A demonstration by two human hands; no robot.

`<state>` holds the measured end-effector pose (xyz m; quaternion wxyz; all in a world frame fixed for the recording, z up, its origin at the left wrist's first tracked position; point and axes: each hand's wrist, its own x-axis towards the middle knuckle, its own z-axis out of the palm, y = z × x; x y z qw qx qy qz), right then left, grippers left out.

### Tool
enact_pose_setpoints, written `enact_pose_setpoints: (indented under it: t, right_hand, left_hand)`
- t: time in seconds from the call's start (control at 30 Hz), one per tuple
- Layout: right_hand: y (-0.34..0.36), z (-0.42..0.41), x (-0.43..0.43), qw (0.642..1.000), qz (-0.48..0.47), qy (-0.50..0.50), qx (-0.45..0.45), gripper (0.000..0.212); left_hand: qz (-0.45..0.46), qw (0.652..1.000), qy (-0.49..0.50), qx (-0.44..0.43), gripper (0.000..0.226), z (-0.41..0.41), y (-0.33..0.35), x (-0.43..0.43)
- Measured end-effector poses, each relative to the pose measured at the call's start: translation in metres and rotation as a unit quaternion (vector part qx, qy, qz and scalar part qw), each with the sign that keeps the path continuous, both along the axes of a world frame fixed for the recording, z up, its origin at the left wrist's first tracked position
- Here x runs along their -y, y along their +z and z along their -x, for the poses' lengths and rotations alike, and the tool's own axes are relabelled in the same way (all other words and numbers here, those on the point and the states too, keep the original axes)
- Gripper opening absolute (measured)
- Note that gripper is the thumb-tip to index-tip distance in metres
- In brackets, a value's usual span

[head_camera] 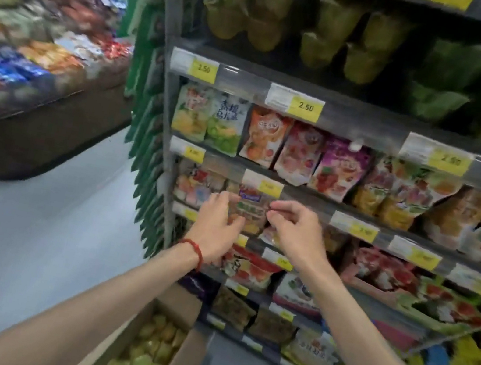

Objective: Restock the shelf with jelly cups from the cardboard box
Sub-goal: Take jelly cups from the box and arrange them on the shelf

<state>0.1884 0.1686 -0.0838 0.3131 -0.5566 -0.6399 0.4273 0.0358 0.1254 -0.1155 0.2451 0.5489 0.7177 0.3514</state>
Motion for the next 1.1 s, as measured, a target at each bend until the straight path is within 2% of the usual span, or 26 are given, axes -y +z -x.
enact_pose_setpoints:
  t: [0.27,0.53,0.67,0.8,1.1]
  right_hand:
    - [-0.076,0.030,0.019,0.973,0.105,0.201,0.035,0.012]
    - [-0.156,0.075,0.071,0.916,0.215,0.331,0.065,0.012]
    - [-0.188,0.105,0.093,0.898,0.255,0.346,0.089,0.012]
    - [-0.227,0.136,0.114,0.891,0.306,0.320,0.105,0.013]
    - [-0.311,0.182,0.149,0.871,0.377,0.270,0.161,0.016]
  left_hand:
    - [0.114,0.980,0.149,0.061,0.037,0.013,-0.057,0.077]
    - [0.170,0.922,0.320,0.133,0.034,0.034,-0.129,0.184]
    - [0.193,0.892,0.370,0.177,0.033,0.055,-0.171,0.223]
    - [0.209,0.860,0.408,0.226,0.030,0.085,-0.219,0.250]
    - [0.224,0.791,0.452,0.348,0.026,0.118,-0.305,0.269]
